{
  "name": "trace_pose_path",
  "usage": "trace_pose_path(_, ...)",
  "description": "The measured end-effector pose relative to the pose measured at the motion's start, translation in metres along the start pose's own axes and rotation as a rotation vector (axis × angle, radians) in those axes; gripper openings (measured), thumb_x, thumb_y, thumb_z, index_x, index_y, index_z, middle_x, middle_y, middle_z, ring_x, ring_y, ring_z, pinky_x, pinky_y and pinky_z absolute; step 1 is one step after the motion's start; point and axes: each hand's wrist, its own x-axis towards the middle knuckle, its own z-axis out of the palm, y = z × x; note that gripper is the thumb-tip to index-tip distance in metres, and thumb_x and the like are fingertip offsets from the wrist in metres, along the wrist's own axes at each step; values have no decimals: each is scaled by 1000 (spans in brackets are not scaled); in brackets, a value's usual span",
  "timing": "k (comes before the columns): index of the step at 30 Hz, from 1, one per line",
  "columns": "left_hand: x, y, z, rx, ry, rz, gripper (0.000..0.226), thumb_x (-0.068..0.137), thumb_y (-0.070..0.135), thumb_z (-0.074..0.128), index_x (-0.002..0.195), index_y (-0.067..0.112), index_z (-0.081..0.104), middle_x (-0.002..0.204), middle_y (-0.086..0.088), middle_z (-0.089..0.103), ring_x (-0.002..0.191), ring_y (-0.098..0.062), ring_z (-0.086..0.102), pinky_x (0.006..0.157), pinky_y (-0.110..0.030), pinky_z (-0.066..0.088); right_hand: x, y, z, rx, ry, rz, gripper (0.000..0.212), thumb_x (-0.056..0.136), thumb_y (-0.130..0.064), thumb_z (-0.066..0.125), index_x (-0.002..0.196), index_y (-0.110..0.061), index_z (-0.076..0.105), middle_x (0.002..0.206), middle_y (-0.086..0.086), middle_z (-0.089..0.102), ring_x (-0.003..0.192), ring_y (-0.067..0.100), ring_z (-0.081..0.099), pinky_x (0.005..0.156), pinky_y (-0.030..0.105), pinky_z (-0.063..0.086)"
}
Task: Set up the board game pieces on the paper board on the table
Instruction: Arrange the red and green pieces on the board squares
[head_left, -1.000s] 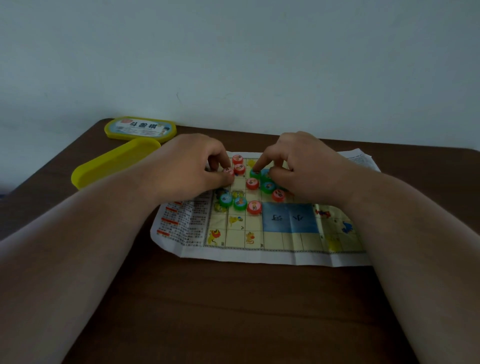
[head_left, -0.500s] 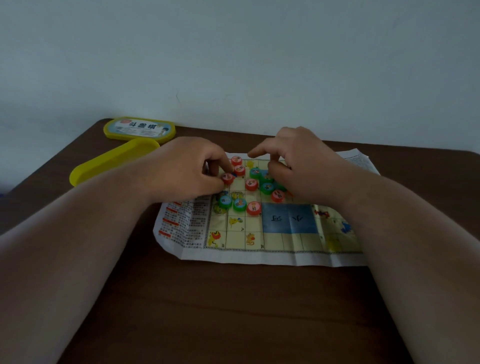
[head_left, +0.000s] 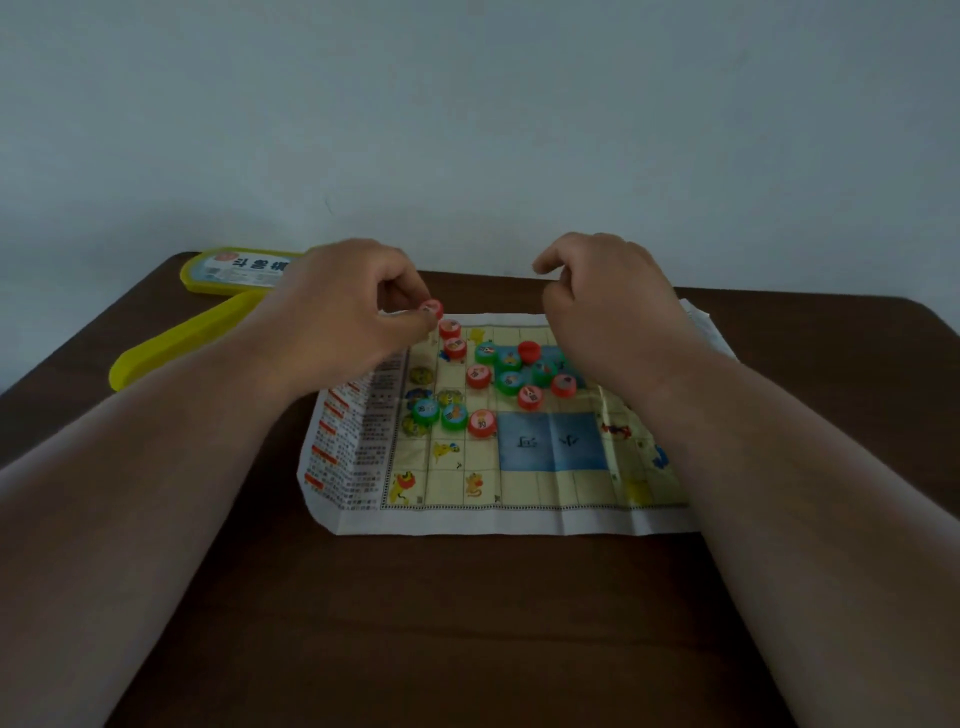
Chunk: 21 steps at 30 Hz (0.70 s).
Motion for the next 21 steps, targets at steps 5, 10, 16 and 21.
trace_pose_path(5, -3, 24, -9, 11, -106, 112, 21, 83, 55, 77, 92, 36, 76, 87, 16, 67, 83, -2, 63, 75, -34, 49, 1, 0, -5, 12, -26, 88, 39, 102, -23, 43, 134, -23, 65, 131, 4, 66, 124, 24, 57, 101, 43, 50)
trace_pose_path(10, -32, 45, -19, -157, -392, 205, 23, 73, 54, 83, 90, 39, 80, 80, 8, 72, 77, -17, 70, 73, -48, 57, 1, 1, -7, 12, -15, 73, 36, 103, -22, 43, 131, -21, 64, 120, 3, 63, 119, 26, 57, 91, 38, 48)
trace_pose_path(16, -40, 49, -14, -65, -610, 254, 26, 70, 62, 82, 88, 44, 81, 79, 11, 71, 74, -13, 67, 65, -38, 54, 0, 2, -4, 38, -6, 65, 31, 104, -23, 47, 128, -21, 66, 110, -3, 57, 117, 25, 58, 95, 42, 52)
trace_pose_path(21, -39, 45, -13, 23, -629, 255, 29, 71, 61, 83, 96, 47, 80, 83, 17, 71, 76, -8, 68, 64, -29, 53, 1, 1, -4, 36, -11, 59, 32, 104, -24, 46, 129, -23, 65, 111, -5, 57, 116, 23, 58, 92, 41, 52)
